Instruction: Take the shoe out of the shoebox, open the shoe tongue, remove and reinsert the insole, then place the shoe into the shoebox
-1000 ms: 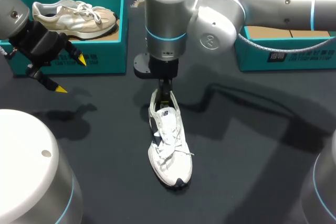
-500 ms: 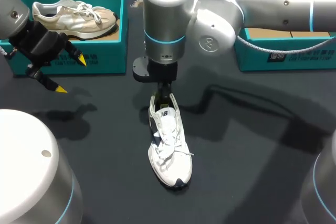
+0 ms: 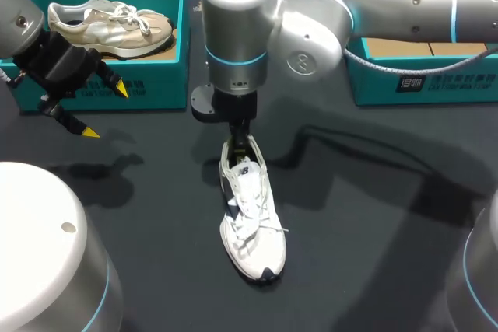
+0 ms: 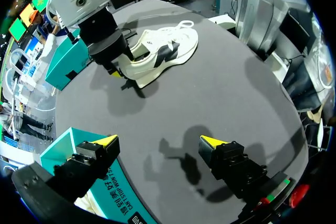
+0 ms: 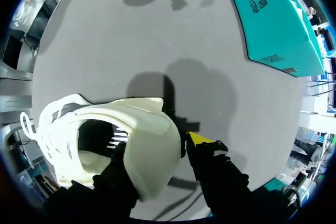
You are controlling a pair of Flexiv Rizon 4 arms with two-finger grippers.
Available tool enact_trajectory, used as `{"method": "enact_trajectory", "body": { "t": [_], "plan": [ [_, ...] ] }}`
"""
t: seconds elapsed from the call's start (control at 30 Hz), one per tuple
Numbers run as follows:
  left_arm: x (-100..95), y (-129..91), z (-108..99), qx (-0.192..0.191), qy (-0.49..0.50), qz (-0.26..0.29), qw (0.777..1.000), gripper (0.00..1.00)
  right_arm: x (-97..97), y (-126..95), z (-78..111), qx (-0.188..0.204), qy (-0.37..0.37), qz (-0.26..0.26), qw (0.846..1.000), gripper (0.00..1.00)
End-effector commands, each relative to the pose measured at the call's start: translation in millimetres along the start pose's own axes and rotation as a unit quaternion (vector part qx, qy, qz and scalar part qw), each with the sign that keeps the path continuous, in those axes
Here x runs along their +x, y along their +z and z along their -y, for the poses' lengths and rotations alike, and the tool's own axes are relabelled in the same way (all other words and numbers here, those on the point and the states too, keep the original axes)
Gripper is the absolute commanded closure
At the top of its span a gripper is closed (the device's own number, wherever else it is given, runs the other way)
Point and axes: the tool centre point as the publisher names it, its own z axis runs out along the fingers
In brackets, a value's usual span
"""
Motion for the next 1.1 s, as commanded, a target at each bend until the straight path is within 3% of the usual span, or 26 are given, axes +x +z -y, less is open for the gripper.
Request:
{"method": "enact_trajectory", "body": {
  "t": [0.03,0.07,0.23,0.4,0.9,1.1],
  "plan": [
    [0.8,0,0,-0.001,0.001,0.000,1.000,0.00,4.3,4,-1.4,0.002,0.002,-0.002,1.000,0.85],
    [0.8,0,0,-0.001,0.001,0.000,1.000,0.00,4.5,4,-1.3,0.003,0.004,-0.002,1.000,1.00],
    [0.8,0,0,-0.001,0.001,0.000,1.000,0.00,5.3,-1,0.7,0.010,0.015,0.003,1.000,1.00],
    [0.8,0,0,-0.001,0.001,0.000,1.000,0.00,1.1,-22,4.2,0.018,0.030,0.021,0.999,1.00],
    [0.8,0,0,-0.001,0.001,0.000,1.000,0.00,-37.6,-133,19.5,0.039,0.099,0.129,0.986,1.00],
    [0.8,0,0,-0.001,0.001,0.000,1.000,0.00,-37.6,-133,19.5,0.039,0.099,0.129,0.986,1.00]
  ]
}}
